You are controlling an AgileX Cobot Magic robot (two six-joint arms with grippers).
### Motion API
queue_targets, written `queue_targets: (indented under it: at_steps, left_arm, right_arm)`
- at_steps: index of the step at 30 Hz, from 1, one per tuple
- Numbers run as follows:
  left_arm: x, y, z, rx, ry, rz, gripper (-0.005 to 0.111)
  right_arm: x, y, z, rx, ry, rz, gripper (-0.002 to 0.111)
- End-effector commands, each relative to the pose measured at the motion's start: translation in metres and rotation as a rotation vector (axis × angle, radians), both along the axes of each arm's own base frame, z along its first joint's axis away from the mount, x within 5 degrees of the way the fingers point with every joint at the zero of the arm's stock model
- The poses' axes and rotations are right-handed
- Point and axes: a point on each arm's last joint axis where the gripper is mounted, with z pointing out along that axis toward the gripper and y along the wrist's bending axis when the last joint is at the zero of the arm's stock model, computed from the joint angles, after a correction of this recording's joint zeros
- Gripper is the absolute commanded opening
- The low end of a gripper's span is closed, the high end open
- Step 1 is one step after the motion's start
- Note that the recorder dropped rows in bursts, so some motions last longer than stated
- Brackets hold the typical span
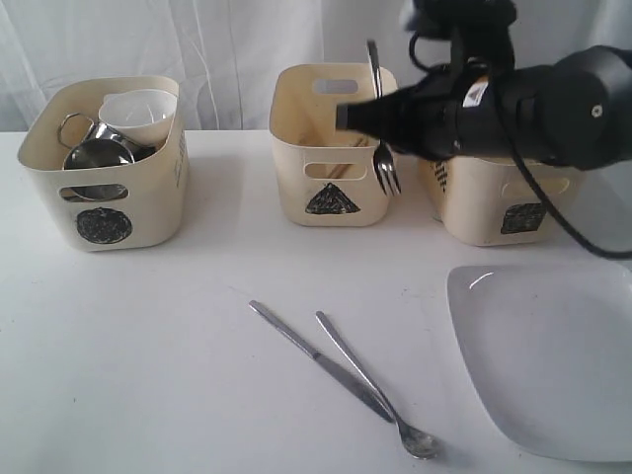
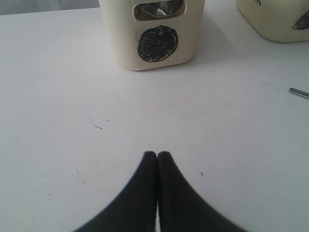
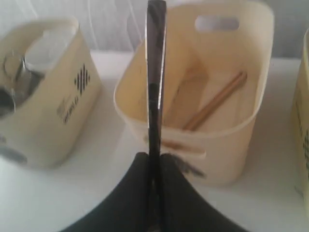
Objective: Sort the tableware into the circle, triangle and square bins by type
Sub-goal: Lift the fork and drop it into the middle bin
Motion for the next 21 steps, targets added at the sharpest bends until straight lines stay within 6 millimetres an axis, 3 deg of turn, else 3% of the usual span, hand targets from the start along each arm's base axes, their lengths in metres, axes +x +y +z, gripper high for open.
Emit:
queue_targets:
  at_steps: [1,8,12,15,17,21]
  left_arm:
    - [0.000,0.000,-0.001,-0.016,0.002,0.004,0.000]
    - [0.000,0.000,-0.001,-0.016,0.002,0.004,0.000]
    - [0.000,0.000,-0.001,-0.016,0.002,0.004,0.000]
    - [0.000,0.000,-0.001,-0.016,0.002,0.004,0.000]
    - [0.000,0.000,-0.001,-0.016,0.002,0.004,0.000]
    - [0.000,0.000,-0.001,-0.016,0.002,0.004,0.000]
  right_arm:
    - [0.043,-0.008,0.012,0.077,-0.089,-0.089,0.000]
    - [0.133,0.003,-0.005,0.095,-0.083,-0.119,0.003]
    - [0.167,0.013,-0.022,0.028,-0.050,-0.079,0.027]
    - [0.170,0.015,-0.029,-0.036,0.008,-0.037,0.044]
    - [0.163,0.015,-0.024,-0.098,0.050,0.008,0.043]
    - [0.119,0.006,0.001,-0.236,0.189,0.111,0.034]
